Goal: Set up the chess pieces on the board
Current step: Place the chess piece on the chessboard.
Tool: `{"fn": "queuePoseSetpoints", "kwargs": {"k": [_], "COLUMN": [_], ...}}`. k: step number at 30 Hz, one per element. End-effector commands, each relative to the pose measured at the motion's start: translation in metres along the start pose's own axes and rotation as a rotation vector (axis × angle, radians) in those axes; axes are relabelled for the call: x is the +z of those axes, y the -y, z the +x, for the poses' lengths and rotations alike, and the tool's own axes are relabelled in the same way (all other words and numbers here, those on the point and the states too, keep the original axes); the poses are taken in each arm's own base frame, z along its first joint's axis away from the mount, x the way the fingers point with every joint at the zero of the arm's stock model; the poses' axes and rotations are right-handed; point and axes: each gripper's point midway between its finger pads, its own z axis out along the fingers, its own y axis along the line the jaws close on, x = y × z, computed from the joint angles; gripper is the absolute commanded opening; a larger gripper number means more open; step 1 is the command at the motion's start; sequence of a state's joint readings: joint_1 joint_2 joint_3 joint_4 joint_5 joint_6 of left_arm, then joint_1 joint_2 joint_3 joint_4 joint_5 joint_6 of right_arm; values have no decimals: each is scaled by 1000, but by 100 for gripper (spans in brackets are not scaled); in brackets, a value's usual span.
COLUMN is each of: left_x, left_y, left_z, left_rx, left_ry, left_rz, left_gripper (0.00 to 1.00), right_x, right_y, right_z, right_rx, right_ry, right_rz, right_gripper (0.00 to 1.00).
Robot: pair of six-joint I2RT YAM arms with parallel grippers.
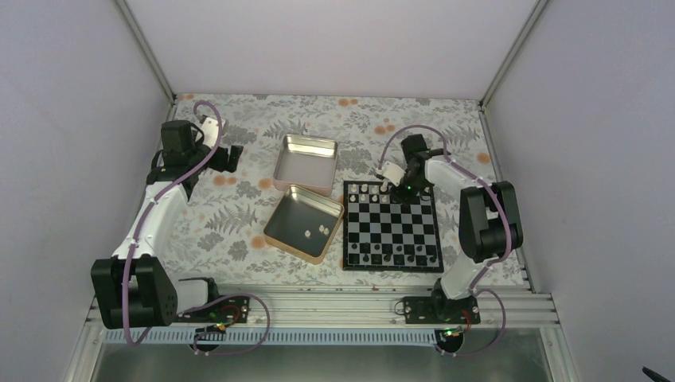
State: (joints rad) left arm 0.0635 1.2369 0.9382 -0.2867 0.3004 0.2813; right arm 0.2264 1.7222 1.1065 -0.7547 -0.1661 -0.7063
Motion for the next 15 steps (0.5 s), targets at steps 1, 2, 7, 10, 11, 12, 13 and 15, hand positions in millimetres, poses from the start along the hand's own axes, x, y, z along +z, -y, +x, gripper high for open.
{"fn": "queuePoseSetpoints", "kwargs": {"k": [1,2,7,10,11,12,13,15], "left_x": [-2,-2,-2,-3,-4,-4,-3,-4], "left_y": [1,1,2,2,2,2,2,2], "left_z": [-3,-3,-2,-4,-4,-4,-3,-4], "left_rx": [14,13,14,17,17,16,14,16], "left_ry": [11,10,10,14,15,14,12,14], "left_rz": [11,11,16,15,15,14,14,13], "left_gripper": [100,100,100,100,100,100,100,100], "right_x": [-1,-1,-5,-12,-15,-20,-25,-40], "right_y": [9,10,14,15,15,15,14,9], "right_z": [-6,-5,-8,-11,-12,-13,-14,-18], "right_rx": [-6,-5,-4,-5,-6,-5,-4,-7], "right_ry": [14,11,24,32,34,38,41,52], "right_rz": [13,14,35,43,45,49,51,49], "right_gripper": [12,12,20,24,24,24,24,25]}}
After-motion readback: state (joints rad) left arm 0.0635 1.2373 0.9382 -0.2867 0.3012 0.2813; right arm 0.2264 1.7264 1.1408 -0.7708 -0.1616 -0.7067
